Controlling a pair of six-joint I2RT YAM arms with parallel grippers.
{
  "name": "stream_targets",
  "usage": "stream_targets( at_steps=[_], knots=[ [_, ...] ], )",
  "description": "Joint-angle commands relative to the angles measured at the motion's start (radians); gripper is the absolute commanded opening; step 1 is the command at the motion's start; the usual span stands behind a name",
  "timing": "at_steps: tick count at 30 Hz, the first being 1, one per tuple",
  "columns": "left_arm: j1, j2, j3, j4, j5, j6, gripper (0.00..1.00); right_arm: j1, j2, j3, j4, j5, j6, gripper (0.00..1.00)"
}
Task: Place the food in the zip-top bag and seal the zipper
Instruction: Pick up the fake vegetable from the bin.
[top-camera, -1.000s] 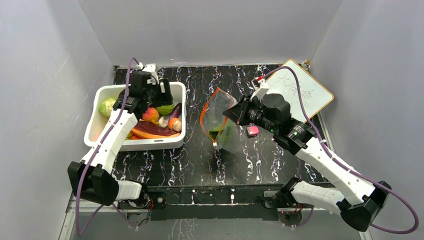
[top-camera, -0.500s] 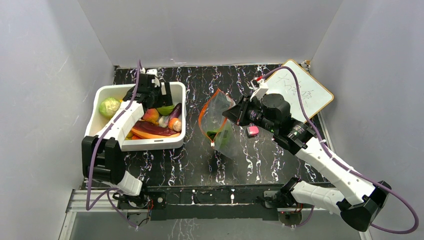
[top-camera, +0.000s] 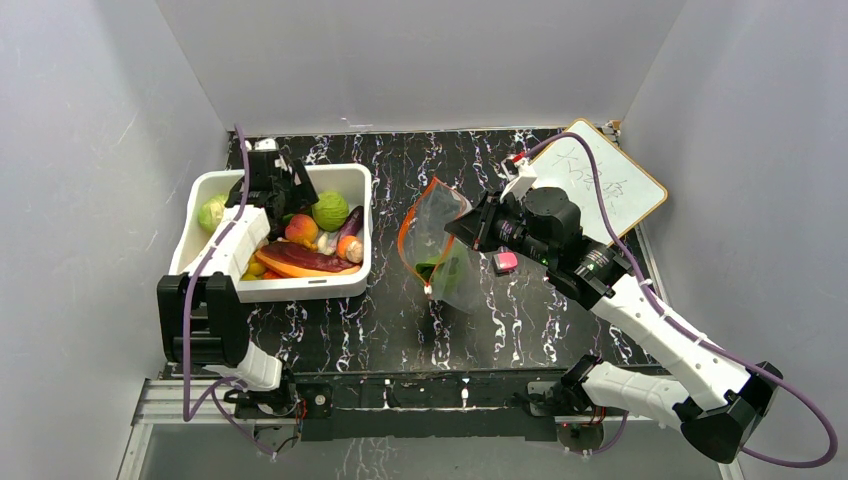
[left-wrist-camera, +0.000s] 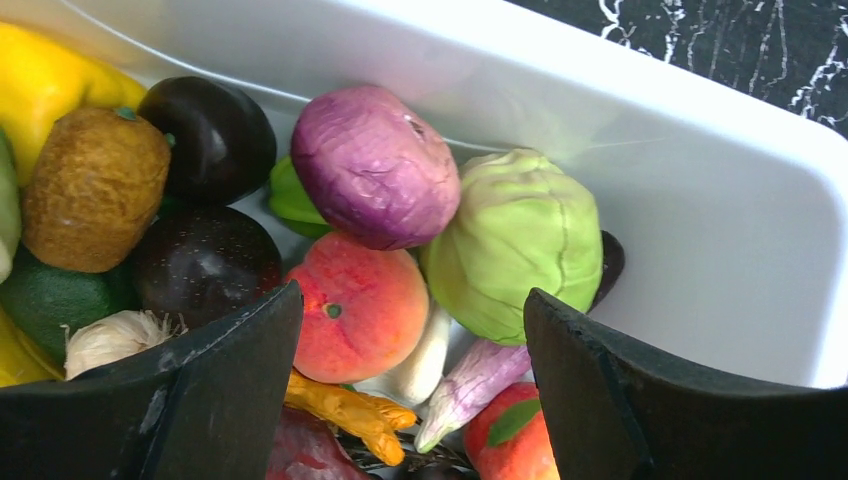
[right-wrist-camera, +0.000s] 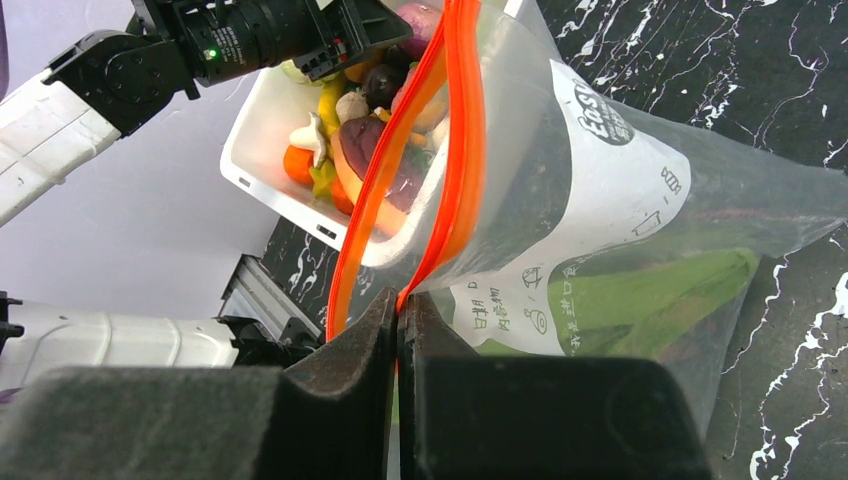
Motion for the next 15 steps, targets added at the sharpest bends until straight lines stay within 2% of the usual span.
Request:
stream_targets(
  at_steps=[1, 7, 10, 15],
  knots=[
    [0.033, -0.03, -0.026, 0.074, -0.011, 0.035, 0.8, -0.001, -0.024, 0.048, 0.052, 0.0, -0.028, 0.0],
    [0.041, 0.005, -0.026, 0.146, 0.025, 0.062, 0.82, -0.001, -0.022, 0.039, 0.065, -0.011, -0.041, 0.0],
    [0.044, 0.034, -0.019, 0.141, 0.014, 0.053, 0.79, -0.001, -0.015, 0.041, 0.07, -0.018, -0.047, 0.0],
    [0.044, -0.006, -0.116, 0.271, 0.073, 0.021, 0.79, -0.001, 0.03, 0.125, 0.048, -0.077, -0.066, 0.0]
  ],
)
